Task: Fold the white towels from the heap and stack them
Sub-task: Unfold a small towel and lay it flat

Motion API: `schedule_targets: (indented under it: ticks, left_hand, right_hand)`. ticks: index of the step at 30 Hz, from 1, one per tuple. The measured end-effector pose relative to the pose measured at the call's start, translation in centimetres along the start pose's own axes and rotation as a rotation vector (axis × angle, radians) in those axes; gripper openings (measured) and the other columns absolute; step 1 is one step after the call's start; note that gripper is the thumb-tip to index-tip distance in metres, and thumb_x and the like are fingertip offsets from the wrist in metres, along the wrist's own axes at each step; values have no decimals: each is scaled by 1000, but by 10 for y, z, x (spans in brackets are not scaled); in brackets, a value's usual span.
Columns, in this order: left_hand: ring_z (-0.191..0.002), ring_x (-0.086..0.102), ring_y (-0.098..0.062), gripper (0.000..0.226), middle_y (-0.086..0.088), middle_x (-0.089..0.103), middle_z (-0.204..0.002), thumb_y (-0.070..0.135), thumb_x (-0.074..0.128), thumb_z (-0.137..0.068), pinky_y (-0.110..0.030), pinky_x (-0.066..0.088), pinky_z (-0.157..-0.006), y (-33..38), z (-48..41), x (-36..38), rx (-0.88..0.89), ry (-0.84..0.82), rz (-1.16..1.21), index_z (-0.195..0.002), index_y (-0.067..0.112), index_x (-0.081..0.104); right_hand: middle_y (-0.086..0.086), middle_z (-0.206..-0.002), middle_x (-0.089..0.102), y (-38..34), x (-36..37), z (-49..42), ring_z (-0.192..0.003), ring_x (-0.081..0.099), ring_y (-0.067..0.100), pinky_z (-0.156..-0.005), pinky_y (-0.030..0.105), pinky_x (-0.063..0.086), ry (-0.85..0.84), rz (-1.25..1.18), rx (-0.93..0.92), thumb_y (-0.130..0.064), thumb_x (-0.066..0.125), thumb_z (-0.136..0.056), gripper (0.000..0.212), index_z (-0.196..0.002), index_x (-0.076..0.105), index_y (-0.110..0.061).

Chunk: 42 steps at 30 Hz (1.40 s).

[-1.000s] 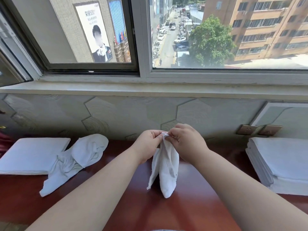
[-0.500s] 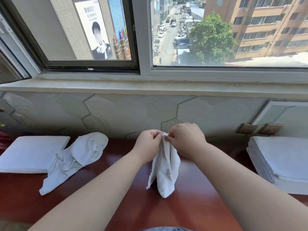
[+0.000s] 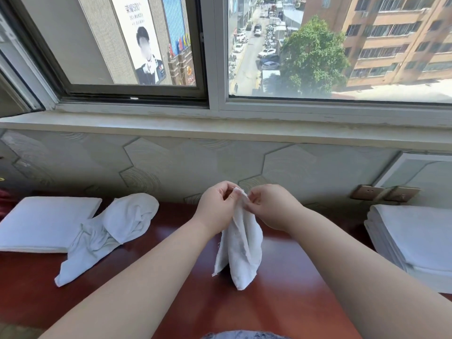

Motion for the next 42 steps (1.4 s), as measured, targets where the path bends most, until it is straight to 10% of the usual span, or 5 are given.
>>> schedule_targets:
  ticks: [4,11,16,21,42]
  left_hand:
    - [-79,64,-6,14,13,73,-85,22,58,-106,-27,50,-80,9,-27,-39,46,129,13,-97,23,68]
    - [-85,60,-10,18,9,67,-91,26,53,-108,-27,45,-78,25,-68,-113,72,295,-68,-94,33,63]
    - [-79,57,-3,16,10,65,-88,24,52,-108,-13,41,-69,2,-65,-136,51,349,-233,-96,26,63]
    - [-87,62,-13,12,2,71,-96,24,56,-106,-29,47,-80,-40,-56,-143,-31,391,-144,-102,22,67]
    - [-87,57,-14,19,5,64,-95,26,43,-111,-30,38,-77,-11,-56,-121,37,292,-302,-107,17,59]
  right_hand:
    - [-11,-66,65,15,24,9,-58,58,0,-53,16,43,-227,-89,18,-35,69,-92,18,-78,67,-25]
    - [-5,-84,64,61,47,17,-86,56,24,-85,38,43,-383,382,153,-54,49,-96,33,-93,66,-26]
    - [8,-103,65,83,24,6,-103,64,33,-74,36,44,-135,273,294,-39,31,-106,35,-95,59,-21]
    - [9,-98,66,88,-9,1,-85,60,33,-67,35,46,180,170,450,-33,52,-97,17,-100,54,-16]
    - [2,-91,72,77,-33,6,-88,64,30,-74,38,56,319,57,345,-27,58,-95,16,-103,72,-24]
Point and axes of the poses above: each hand's wrist, its own z-axis away from the middle knuckle, its own x-axis out of the palm, y = z × x, the point moved 8 cm from there along -z, towards the middle knuckle
